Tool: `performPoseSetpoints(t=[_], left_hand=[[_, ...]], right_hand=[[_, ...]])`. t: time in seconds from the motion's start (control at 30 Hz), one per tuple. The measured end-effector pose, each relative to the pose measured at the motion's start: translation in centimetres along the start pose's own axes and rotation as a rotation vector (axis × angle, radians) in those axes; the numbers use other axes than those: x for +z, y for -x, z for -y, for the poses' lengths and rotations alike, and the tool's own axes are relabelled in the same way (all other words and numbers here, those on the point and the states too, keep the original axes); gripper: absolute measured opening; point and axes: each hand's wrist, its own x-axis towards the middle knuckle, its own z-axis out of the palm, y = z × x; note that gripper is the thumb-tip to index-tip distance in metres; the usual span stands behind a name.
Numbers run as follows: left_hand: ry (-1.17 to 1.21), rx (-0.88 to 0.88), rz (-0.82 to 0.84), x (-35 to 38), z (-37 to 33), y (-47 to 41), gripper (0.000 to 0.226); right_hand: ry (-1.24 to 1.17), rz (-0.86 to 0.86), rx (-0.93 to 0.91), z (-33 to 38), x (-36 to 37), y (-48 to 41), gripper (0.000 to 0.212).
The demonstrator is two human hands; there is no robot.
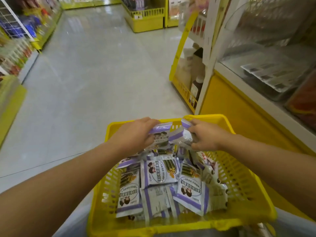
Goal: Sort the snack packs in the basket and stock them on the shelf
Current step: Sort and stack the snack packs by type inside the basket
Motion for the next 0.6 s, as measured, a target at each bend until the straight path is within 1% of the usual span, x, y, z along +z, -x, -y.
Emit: performPoseSetpoints(t=[0.07, 0.1, 0.17, 0.3, 0.37, 0.47, 0.53, 0.6], left_hand=[[0.108, 0.0, -0.126, -0.1, 0.9, -0.2, 0.048], [0.161, -0.006, -0.19, -0.2, 1.2, -0.2, 0.047], [0.221, -0.013, -0.288, -0.2, 1.8, -0.6, 0.045], [0.257, 0.0, -0.385, -0.4, 2.5, -1.5, 0.045], [0.275, 0.014, -0.398, -0.5, 2.9, -1.7, 0.044], [0.202, 0.049, -0.376, -0.4, 3.5, -1.4, 0.035], [0.141, 0.091, -0.32, -0.2, 3.6, -1.3, 0.031], [0.045, 0.184, -0.247, 0.3, 3.7, -1.4, 0.03]], right_hand=[[0.006, -0.039, -0.038, 0.0, 1.0, -1.3, 0.021], [-0.005, -0.059, -0.058, 0.0, 1.5, -1.9, 0.023], [-0.056, -0.102, -0.076, -0.2, 2.1, -2.9, 0.034], [-0.085, -0.214, -0.117, -0.1, 2.5, -4.1, 0.04], [-0.037, -0.23, -0.147, 0.0, 2.6, -4.3, 0.04], [0.033, -0.248, -0.148, -0.3, 3.0, -4.1, 0.036], [0.048, -0.238, -0.127, -0.4, 3.1, -4.0, 0.036], [0.026, -0.194, -0.133, -0.3, 3.2, -3.9, 0.035]])
